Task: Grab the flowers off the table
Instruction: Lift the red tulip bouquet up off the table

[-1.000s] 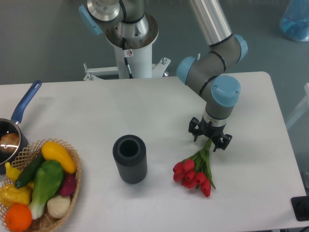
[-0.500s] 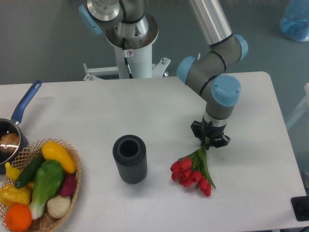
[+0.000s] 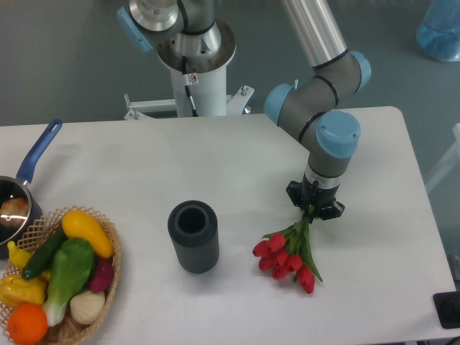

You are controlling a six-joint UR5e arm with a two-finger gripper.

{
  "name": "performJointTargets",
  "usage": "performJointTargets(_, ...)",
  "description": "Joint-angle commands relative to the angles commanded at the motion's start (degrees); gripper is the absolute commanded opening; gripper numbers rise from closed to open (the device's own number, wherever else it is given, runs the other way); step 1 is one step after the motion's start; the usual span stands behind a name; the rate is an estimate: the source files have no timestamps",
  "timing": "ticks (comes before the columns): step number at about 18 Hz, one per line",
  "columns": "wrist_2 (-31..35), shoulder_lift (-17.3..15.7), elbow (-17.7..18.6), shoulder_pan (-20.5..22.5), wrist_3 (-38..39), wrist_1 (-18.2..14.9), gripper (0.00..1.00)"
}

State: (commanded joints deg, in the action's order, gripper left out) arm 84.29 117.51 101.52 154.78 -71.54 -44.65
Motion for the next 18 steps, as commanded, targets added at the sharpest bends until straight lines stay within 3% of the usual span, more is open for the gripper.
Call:
performJointTargets(7, -0.70, -1.32, -2.72, 0.35, 1.49, -0.09, 0.13)
performJointTargets(18, -14.58, -2.55, -11.07, -1.14, 8.61, -0.09, 0.13)
